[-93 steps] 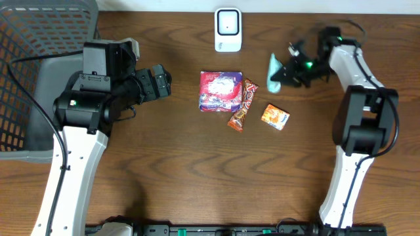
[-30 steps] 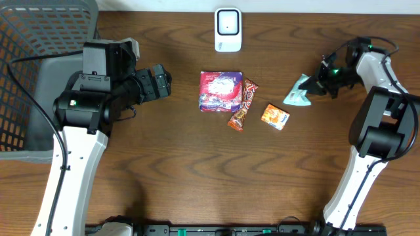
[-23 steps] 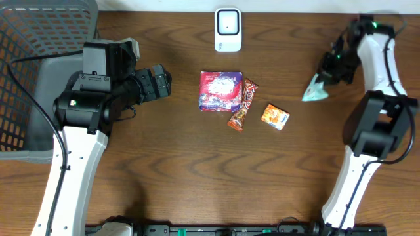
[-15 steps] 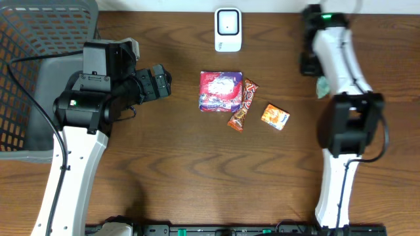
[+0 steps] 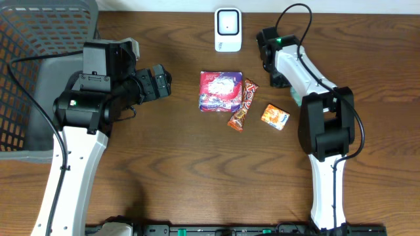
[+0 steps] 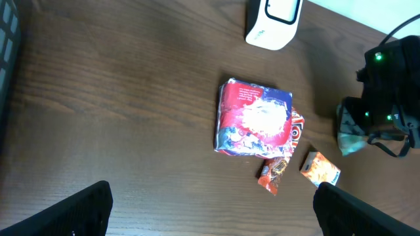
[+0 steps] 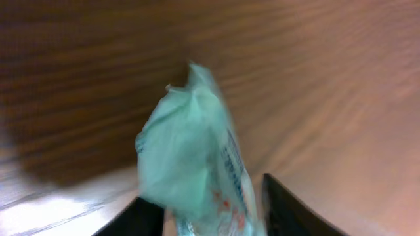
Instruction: Scan the item barcode
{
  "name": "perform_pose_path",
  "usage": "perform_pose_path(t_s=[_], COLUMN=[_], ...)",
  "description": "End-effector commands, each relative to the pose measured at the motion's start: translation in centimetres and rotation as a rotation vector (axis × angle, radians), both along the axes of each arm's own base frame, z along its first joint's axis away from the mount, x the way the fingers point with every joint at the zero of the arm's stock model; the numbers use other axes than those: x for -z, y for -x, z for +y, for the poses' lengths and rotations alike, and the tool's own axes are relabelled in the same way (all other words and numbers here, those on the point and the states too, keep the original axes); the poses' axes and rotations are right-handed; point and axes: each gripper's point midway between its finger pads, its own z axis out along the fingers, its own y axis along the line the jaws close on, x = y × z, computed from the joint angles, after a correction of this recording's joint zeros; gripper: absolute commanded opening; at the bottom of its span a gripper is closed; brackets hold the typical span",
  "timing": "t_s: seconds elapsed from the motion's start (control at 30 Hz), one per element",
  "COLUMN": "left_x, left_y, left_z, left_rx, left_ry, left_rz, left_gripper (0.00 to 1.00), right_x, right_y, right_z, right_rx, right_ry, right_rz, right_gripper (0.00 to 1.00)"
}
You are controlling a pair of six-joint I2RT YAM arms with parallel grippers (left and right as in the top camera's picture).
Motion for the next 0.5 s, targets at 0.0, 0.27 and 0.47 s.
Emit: perform_pose_path(t_s=[0.0, 0.27, 0.47], left_x=[-0.3, -0.2, -0.3], left_y=[0.1, 0.1, 0.1], left_z=[0.2, 0.2, 0.2], left_rx=[0.001, 0.001, 0.001], left_ry=[-0.010, -0.010, -0.010], left_rz=[-0.011, -0.010, -0.011], left_gripper=[0.98, 0.98, 0.98], right_x=[1.0, -6.0, -12.4], right_y=[-0.1, -3.2, -4.0], right_z=[3.2, 4.4, 1.4], right_rx=[0.000, -0.020, 0.024], right_ry=[-0.142, -0.238, -0.253], right_rz=[-0.001, -0.106, -0.182], right_gripper=[0.47, 0.55, 0.64])
